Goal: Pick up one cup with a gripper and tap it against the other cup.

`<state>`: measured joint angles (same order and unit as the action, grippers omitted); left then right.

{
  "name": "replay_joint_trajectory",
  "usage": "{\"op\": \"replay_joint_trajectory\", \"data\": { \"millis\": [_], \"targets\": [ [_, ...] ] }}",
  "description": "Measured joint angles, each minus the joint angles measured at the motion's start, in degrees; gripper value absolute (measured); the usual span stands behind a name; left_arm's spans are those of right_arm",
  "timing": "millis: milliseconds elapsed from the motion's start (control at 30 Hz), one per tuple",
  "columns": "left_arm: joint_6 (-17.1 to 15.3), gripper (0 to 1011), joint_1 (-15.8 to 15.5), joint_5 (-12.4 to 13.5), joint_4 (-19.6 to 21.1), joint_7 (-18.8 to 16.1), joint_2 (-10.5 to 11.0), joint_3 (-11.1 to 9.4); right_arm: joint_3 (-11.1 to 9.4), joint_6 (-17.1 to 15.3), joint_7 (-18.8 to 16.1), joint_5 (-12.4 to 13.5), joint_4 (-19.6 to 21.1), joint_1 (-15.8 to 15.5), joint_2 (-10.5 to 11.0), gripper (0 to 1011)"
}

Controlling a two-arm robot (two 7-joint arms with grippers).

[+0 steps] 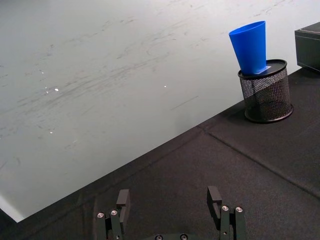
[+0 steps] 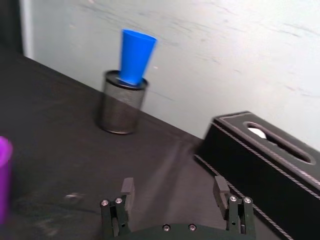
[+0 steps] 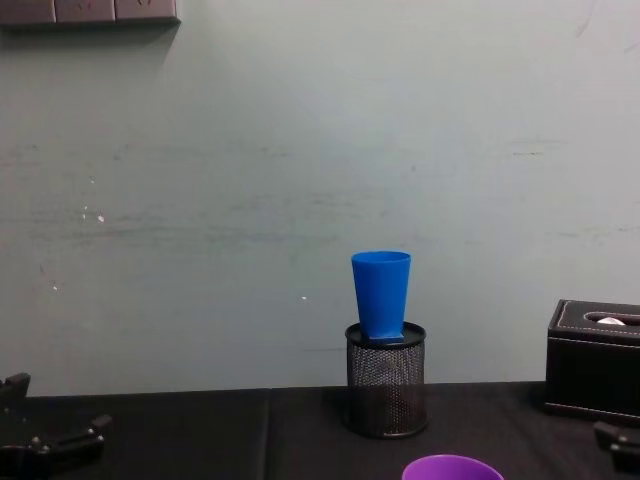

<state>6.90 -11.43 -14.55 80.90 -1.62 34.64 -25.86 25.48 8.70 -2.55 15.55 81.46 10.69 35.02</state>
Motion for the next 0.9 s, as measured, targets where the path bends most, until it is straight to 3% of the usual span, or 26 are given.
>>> {"op": "replay_joint_trajectory", "data": {
  "millis": [200, 233, 333, 400, 533, 667, 900],
  "targets": [
    [0.0, 1011, 0.0, 0.0, 0.0, 0.0, 0.0, 0.0, -0.27, 2.98, -11.6, 5.84, -0.41, -0.92, 1.87, 1000],
    [0.0, 1011, 0.0, 0.0, 0.0, 0.0, 0.0, 0.0, -0.16, 3.66, -15.57, 7.69, -1.02, -0.92, 2.44, 1000],
    [0.0, 1011, 0.0, 0.0, 0.0, 0.0, 0.0, 0.0, 0.2, 4.64, -21.26, 10.06, -2.17, -0.73, 3.1, 1000],
    [0.0, 1011, 0.0, 0.0, 0.0, 0.0, 0.0, 0.0, 0.98, 5.58, -28.7, 12.59, -3.82, -0.04, 3.61, 1000],
    [0.0, 1011, 0.0, 0.0, 0.0, 0.0, 0.0, 0.0, 2.1, 6.26, -35.78, 14.27, -5.43, 1.19, 3.25, 1000],
    [0.0, 1011, 0.0, 0.0, 0.0, 0.0, 0.0, 0.0, 2.93, 6.45, -39.32, 14.59, -6.47, 2.43, 2.04, 1000],
    [0.0, 1012, 0.0, 0.0, 0.0, 0.0, 0.0, 0.0, 3.65, 6.38, -42.08, 14.25, -8.57, 4.57, -0.69, 1000]
  ]
}}
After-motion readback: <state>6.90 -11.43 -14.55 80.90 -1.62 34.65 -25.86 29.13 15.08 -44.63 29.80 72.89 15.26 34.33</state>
